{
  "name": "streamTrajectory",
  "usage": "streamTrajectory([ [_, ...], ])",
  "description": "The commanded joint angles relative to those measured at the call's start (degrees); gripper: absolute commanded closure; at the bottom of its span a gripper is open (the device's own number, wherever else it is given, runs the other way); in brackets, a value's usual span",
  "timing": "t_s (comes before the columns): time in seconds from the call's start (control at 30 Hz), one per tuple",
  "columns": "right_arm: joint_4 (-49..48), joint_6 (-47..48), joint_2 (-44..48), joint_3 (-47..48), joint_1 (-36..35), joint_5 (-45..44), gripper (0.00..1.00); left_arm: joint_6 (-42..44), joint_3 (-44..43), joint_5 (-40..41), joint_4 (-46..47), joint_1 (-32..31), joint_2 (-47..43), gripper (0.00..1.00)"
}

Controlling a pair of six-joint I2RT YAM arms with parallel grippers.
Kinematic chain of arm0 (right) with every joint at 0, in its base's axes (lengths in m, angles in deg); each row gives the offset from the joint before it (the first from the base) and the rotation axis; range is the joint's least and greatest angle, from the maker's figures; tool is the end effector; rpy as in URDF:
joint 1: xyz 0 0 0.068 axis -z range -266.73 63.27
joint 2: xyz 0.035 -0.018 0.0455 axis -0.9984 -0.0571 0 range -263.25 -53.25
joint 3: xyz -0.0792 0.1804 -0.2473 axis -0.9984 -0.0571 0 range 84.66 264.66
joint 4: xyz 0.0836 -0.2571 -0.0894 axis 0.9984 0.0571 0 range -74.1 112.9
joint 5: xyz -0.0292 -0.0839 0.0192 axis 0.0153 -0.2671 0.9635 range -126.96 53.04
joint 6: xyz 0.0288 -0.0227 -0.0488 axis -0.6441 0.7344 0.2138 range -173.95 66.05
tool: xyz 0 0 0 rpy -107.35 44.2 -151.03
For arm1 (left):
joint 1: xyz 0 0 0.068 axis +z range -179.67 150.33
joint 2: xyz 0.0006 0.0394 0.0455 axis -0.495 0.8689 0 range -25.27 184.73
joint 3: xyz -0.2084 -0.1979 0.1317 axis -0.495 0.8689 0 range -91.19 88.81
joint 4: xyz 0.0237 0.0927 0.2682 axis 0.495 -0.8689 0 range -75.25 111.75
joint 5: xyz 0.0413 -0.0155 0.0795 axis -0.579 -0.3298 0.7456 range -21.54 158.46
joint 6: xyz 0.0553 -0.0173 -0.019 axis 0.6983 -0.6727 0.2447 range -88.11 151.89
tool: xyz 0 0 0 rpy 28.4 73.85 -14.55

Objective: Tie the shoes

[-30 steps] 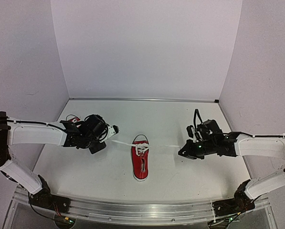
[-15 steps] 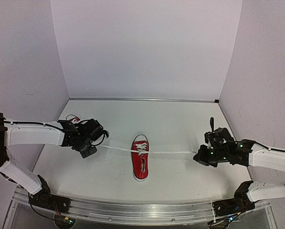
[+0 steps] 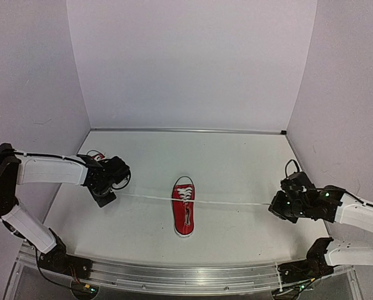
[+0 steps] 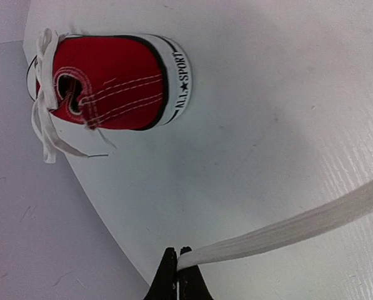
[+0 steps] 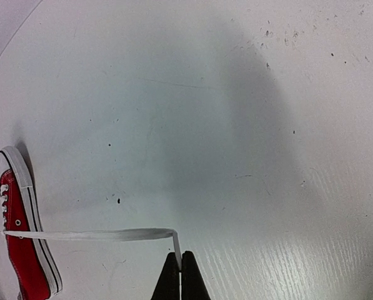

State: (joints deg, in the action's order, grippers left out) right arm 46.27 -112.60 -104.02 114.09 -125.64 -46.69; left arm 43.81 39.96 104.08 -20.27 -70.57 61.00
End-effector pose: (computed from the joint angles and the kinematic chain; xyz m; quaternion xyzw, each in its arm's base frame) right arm 0.1383 0.1017 0.2168 0.1888 0.9226 0.1929 0.2756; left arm 0.2222 -0.1573 0.1960 0.3964 0.8616 0.2730 0.1610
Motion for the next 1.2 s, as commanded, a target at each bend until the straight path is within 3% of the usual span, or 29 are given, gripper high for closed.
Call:
streamTrajectory([
  [0.0, 5.41, 0.01, 1.4, 4.46, 0.42, -7.22, 1.0, -1.3, -3.71, 3.14, -0.34, 2.9, -4.94, 1.0],
  [0.17, 8.43, -2.15, 1.05, 3.81, 0.68, -10.34, 1.0, 0.44, -2.99, 0.55, 0.3, 5.63, -4.65, 1.0],
  [0.4, 5.42, -8.0, -1.59, -3.32, 0.77, -7.1, 1.0, 1.68, -1.4, -6.29, 1.22, 5.81, 0.8, 1.0],
  [0.6, -3.49, 2.16, -10.38, 0.15, 0.77, -3.02, 1.0, 4.52, -3.65, -21.07, 1.68, 5.09, 2.53, 1.0],
  [0.77, -12.24, 11.09, -22.9, 4.54, 0.74, 4.34, 1.0, 5.57, -3.1, -25.47, 3.68, 0.84, 0.37, 1.0],
  [0.83, -14.77, 13.69, -27.86, 6.44, 0.77, 6.98, 1.0, 5.31, -3.0, -26.1, 3.9, 0.5, -0.51, 0.97],
  [0.93, -14.93, 15.2, -32.79, 9.06, 0.76, 8.3, 0.96, 4.74, -2.46, -25.54, 3.82, 0.48, -1.08, 0.83],
  [0.97, -14.98, 15.28, -33.39, 9.45, 0.75, 8.57, 0.92, 4.72, -2.33, -25.29, 3.85, 0.52, -1.12, 0.76],
  [1.03, -14.89, 15.01, -32.88, 9.68, 0.77, 8.96, 0.71, 3.89, -2.8, -24.04, 3.71, 0.52, -1.67, 0.58],
  [1.17, -13.97, 13.54, -27.67, 9.23, 0.77, 9.21, 0.34, 1.39, -4.08, -18.95, 3.3, 0.97, -4.99, 0.31],
])
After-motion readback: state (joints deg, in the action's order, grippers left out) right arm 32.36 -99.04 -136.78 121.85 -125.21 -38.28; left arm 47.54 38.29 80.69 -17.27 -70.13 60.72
